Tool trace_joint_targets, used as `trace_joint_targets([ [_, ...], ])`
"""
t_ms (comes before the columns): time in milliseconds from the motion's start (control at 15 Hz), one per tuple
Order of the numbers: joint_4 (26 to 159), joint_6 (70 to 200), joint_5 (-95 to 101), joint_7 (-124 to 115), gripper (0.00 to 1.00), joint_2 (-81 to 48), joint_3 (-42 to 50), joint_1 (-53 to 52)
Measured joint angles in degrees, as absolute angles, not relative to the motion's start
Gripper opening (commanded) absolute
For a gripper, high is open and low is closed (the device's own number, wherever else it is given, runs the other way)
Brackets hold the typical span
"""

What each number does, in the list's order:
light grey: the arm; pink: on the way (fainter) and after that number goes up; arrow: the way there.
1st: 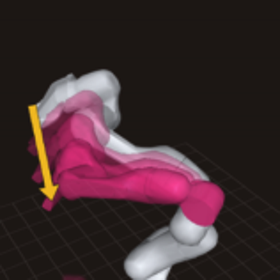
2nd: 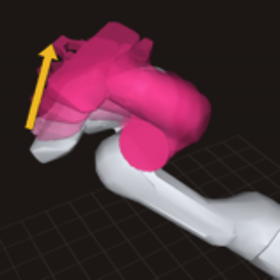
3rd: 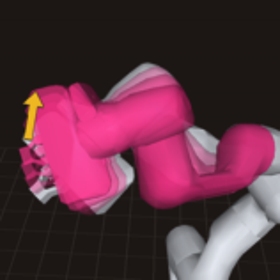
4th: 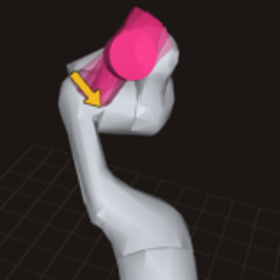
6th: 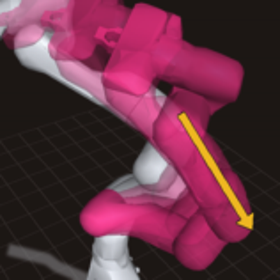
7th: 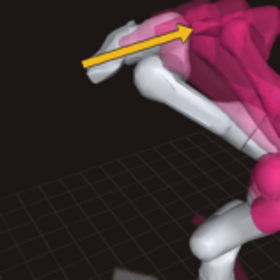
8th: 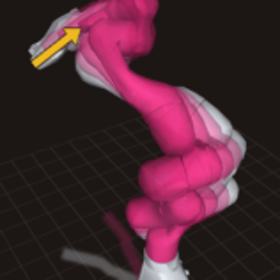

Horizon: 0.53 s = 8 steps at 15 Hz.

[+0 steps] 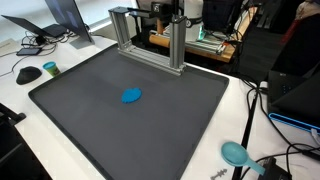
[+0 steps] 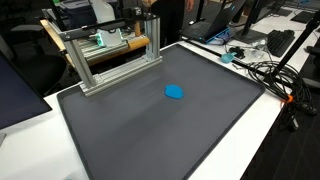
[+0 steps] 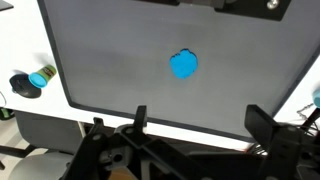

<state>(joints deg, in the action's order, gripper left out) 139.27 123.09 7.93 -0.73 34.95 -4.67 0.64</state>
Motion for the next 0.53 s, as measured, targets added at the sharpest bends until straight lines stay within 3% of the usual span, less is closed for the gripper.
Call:
trace_joint_targets([
  [533, 124.42, 122.35, 7.38, 2.35, 1.00, 16.62, -4.74, -2.63],
])
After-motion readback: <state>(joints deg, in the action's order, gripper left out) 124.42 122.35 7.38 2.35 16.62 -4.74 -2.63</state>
